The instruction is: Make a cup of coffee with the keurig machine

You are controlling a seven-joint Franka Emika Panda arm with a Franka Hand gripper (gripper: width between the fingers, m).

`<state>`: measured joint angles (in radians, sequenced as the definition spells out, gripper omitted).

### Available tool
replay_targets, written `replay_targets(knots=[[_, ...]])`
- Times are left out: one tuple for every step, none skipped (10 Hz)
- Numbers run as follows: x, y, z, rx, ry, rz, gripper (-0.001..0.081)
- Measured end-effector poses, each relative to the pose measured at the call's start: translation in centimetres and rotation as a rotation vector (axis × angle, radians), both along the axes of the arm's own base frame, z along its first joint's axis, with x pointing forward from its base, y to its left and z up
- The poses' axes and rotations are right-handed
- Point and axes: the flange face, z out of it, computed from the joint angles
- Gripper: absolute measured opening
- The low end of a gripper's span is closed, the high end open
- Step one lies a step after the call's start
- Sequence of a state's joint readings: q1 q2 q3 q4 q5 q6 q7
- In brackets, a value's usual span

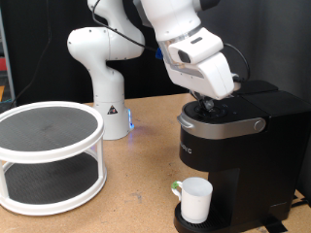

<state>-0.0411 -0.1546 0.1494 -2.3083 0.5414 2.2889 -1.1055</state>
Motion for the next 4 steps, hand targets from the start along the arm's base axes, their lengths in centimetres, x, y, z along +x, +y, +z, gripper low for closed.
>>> replay_targets(knots=[[-0.4, -0.2, 0.6, 0.028, -0.023, -0.006, 0.0007], [-0.8, -0.3, 1.7, 0.056, -0.048, -0.017, 0.0007], [-1.2, -0.5, 3.0, 0.075, -0.071, -0.029, 0.0007], [-1.7, -0.6, 4.2, 0.078, -0.073, -0.023, 0.0007]])
